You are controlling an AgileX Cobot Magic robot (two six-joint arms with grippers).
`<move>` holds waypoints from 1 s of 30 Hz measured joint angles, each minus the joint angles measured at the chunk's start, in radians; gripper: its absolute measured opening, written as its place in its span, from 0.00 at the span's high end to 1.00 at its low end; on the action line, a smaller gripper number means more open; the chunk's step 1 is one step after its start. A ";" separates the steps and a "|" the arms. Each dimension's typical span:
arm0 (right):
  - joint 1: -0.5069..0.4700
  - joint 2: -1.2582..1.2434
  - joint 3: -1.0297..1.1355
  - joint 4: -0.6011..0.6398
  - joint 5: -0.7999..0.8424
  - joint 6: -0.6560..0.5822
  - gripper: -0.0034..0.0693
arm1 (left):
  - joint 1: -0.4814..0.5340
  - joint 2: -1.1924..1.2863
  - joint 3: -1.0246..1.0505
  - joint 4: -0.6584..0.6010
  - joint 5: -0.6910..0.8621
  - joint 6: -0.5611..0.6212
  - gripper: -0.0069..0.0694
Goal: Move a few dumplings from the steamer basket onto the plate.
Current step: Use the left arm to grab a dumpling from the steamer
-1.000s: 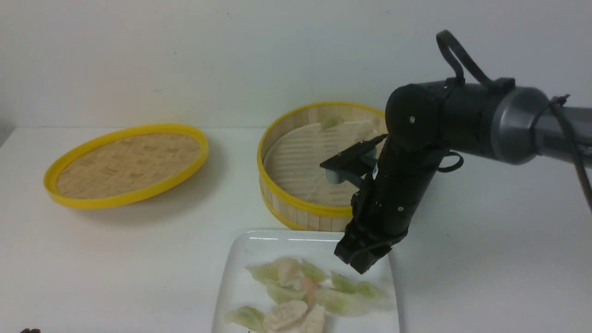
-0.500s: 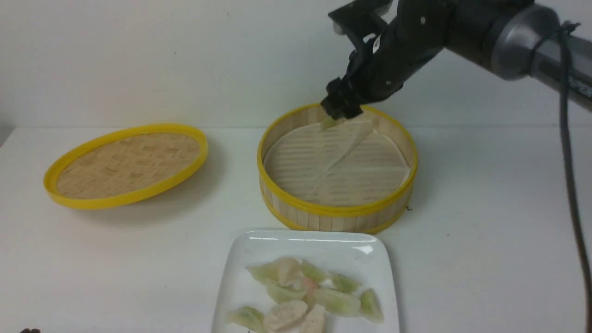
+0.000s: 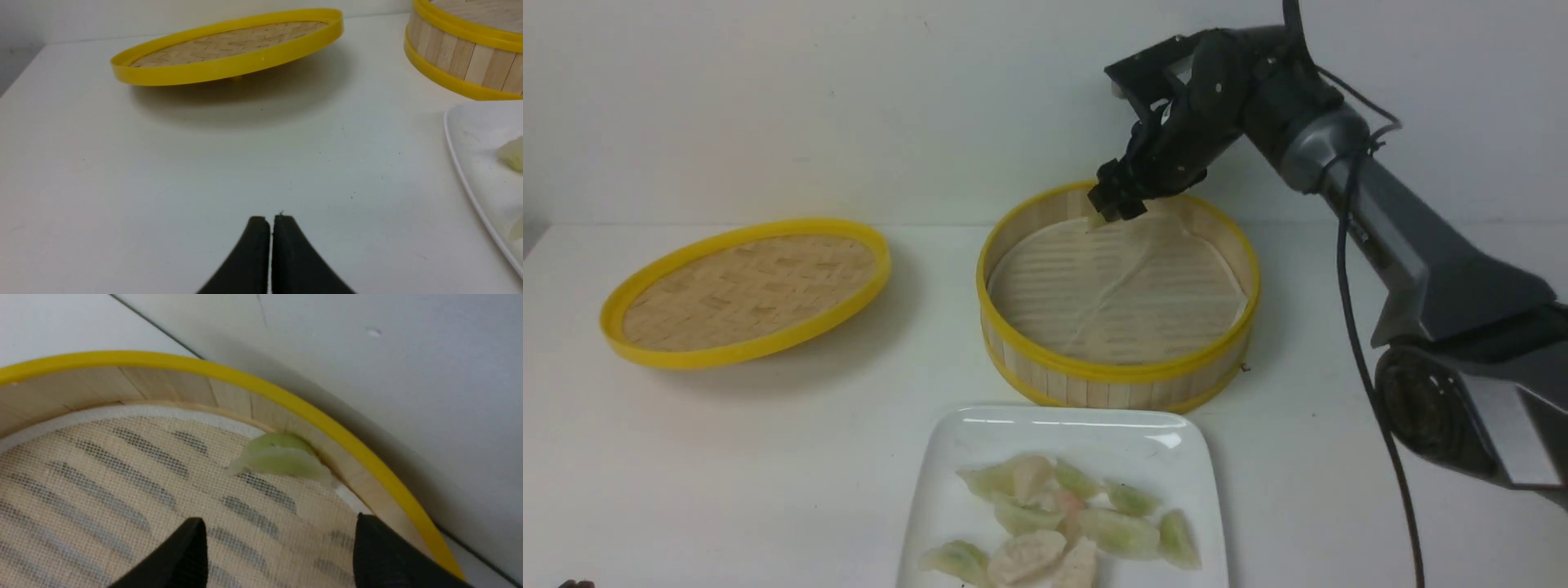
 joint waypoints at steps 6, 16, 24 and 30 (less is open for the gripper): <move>0.000 0.042 -0.001 0.039 -0.095 -0.068 0.34 | 0.000 0.000 0.000 0.000 0.000 0.000 0.92; -0.002 0.084 -0.009 0.071 -0.149 -0.144 0.34 | 0.000 0.000 0.000 0.000 0.000 0.000 0.92; -0.002 0.095 -0.010 0.073 -0.160 -0.153 0.41 | 0.000 0.000 0.000 0.000 0.000 0.000 0.92; -0.002 0.095 -0.010 0.065 -0.157 -0.145 0.77 | 0.000 0.000 0.000 0.000 0.000 0.000 0.92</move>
